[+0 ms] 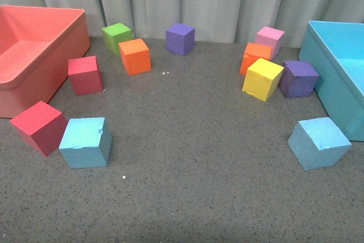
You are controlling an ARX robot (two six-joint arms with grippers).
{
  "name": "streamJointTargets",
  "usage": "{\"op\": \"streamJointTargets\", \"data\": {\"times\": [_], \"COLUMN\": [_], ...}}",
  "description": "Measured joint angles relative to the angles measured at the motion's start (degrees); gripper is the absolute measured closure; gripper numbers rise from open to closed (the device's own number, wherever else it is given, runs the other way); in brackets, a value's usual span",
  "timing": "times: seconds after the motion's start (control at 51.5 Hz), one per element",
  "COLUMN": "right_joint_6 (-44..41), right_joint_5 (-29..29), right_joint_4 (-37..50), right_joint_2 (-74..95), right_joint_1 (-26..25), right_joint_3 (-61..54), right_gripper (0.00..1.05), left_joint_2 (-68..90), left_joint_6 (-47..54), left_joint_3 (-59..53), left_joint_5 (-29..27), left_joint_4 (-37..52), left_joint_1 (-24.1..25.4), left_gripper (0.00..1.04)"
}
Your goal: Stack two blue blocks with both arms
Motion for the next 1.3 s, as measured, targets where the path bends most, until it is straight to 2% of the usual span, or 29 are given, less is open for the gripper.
{"op": "streamJointTargets", "data": {"times": [1.302], "right_joint_6": [0.00], "right_joint_5": [0.00], "right_joint_4": [0.00], "right_joint_2": [0.00], "right_joint_1": [0.00], "right_joint_3": [0.00], "right_gripper": [0.09], "left_joint_2": [0.00], "left_joint_6": [0.00], "left_joint_3": [0.00], "left_joint_5": [0.00], "left_joint_4": [0.00], "left_joint_1": [0.00], "left_gripper": [0.07]}}
